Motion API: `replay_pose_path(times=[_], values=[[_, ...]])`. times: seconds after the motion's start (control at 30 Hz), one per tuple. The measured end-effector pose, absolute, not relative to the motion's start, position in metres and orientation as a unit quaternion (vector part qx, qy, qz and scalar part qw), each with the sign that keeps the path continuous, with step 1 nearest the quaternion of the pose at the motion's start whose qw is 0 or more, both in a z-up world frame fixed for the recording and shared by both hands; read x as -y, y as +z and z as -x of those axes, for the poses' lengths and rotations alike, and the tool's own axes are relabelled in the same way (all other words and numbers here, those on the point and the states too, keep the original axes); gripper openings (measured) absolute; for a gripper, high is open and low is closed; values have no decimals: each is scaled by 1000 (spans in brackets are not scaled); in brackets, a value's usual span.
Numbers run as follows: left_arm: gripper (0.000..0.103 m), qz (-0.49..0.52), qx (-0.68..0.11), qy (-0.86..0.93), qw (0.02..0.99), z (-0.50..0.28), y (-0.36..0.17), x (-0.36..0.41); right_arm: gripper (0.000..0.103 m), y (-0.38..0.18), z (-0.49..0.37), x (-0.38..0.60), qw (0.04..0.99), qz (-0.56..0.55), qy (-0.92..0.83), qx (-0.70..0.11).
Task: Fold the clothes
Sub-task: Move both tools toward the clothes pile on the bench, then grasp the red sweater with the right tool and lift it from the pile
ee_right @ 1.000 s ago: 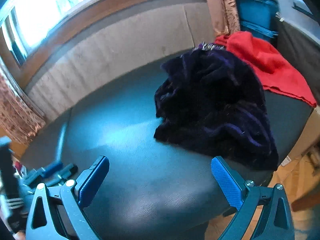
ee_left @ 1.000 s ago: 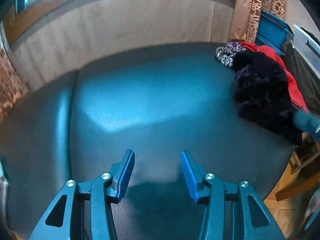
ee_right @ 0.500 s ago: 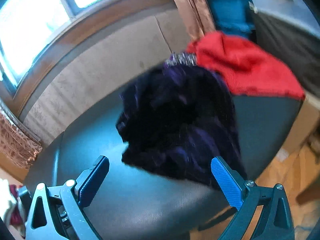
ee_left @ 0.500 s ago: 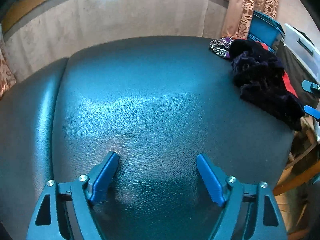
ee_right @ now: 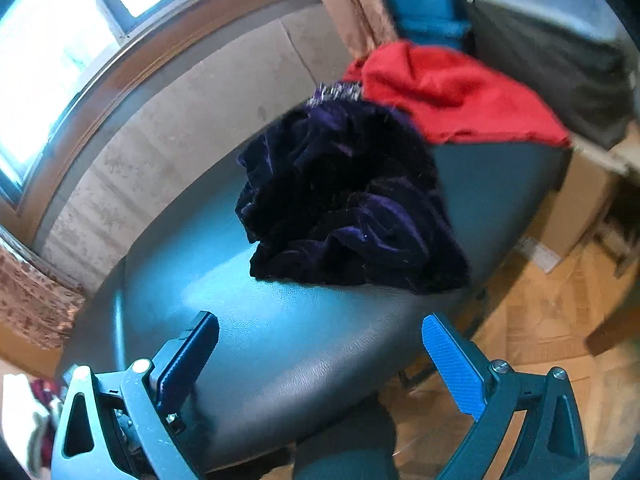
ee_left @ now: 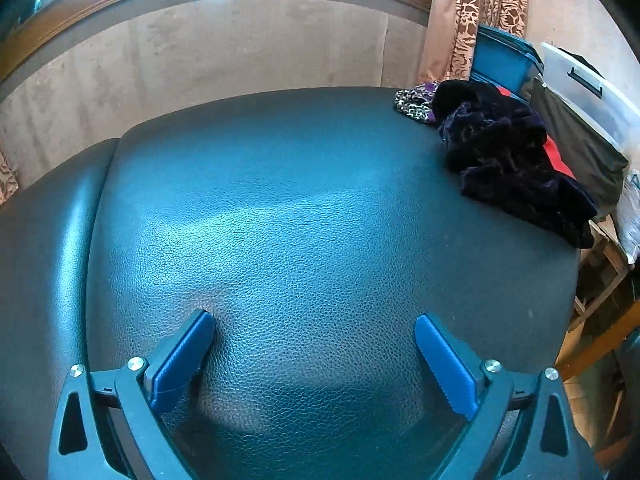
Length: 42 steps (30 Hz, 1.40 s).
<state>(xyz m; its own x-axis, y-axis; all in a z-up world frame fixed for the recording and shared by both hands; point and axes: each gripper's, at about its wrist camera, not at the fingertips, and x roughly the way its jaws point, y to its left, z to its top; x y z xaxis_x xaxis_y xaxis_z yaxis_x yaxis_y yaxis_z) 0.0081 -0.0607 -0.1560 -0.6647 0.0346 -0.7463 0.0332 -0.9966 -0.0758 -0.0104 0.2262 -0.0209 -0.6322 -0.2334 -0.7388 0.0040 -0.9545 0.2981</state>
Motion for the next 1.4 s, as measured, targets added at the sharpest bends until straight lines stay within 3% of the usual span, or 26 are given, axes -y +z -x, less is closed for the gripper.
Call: replay_pose_path(times=[0.1,0.17,0.2,0.3,0.57,0.77,1.0,1.2,1.3,1.37,1.4], values=[[102,404,48,913,8,-15,-154,66,81,32,-15,-197,40,-355,-934,34],[102,400,52,915,10,-15,-154,66,86,65,-31,-179,22,-290,-956,-25],[102,398,54,916,10,-15,-154,66,103,77,-38,-174,13,-263,-964,-42],[102,395,56,917,9,-15,-154,65,103,72,-29,-173,7,-258,-965,-53],[103,400,39,916,-5,-16,-156,61,103,-5,75,-238,57,-341,-937,46],[103,403,33,915,-12,-15,-156,59,103,-4,193,-304,44,-331,-937,105],[103,406,32,913,-20,-13,-158,58,103,-11,335,-336,6,-327,-940,101],[103,408,34,912,-26,-11,-157,58,103,-7,426,-358,-23,-308,-940,146],[103,409,36,912,-27,-10,-158,59,103,-31,474,-364,-4,-382,-908,170],[103,408,37,912,-28,-10,-158,59,93,-57,489,-360,-2,-440,-883,165],[103,408,37,912,-28,-10,-158,59,76,-64,489,-357,-11,-449,-881,152]])
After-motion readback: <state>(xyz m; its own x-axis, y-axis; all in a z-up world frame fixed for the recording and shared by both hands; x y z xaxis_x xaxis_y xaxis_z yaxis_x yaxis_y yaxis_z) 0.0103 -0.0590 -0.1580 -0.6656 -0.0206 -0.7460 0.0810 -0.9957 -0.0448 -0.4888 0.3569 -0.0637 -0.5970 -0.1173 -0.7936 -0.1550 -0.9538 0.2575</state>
